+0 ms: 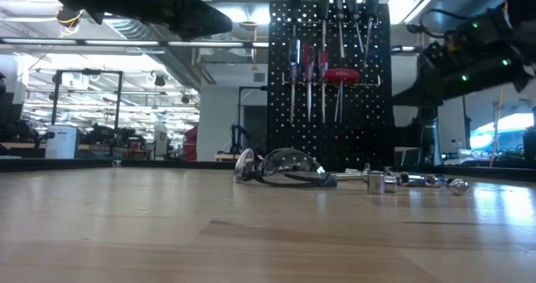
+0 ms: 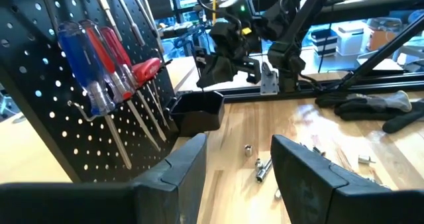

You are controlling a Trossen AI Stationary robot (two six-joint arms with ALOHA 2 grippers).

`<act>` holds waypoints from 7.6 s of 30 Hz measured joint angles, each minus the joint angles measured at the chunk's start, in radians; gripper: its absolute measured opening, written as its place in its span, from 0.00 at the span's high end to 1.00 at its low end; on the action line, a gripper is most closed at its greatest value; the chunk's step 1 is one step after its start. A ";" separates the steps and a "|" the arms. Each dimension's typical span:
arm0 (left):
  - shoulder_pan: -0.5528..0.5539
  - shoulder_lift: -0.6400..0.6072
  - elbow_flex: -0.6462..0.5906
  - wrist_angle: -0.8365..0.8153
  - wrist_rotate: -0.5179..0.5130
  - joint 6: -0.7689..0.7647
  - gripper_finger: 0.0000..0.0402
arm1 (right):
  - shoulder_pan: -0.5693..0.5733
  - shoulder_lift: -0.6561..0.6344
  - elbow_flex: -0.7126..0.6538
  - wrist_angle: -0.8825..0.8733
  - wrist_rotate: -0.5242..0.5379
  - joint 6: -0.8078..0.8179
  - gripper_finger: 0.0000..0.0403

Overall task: Hang tools onto peg board
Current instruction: Hang the blue pick tool on the peg board, then put the silver extension bar in the black bin on the peg board

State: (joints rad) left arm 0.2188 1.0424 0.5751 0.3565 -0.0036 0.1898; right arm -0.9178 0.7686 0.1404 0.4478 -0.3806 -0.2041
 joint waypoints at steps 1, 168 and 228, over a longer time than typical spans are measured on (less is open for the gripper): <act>0.000 0.000 0.000 0.000 0.000 0.000 0.60 | -0.020 0.000 -0.024 0.043 -0.012 0.013 1.00; -0.002 0.000 0.000 -0.006 0.000 0.009 0.60 | -0.155 0.350 0.096 0.006 0.050 0.126 0.79; -0.096 0.000 -0.312 0.281 0.052 -0.213 0.60 | 1.025 0.351 0.612 -0.852 0.636 0.447 0.58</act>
State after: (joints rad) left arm 0.1230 1.0428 0.2630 0.6373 0.0484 -0.0230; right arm 0.1071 1.1195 0.7519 -0.4046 0.2550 0.2428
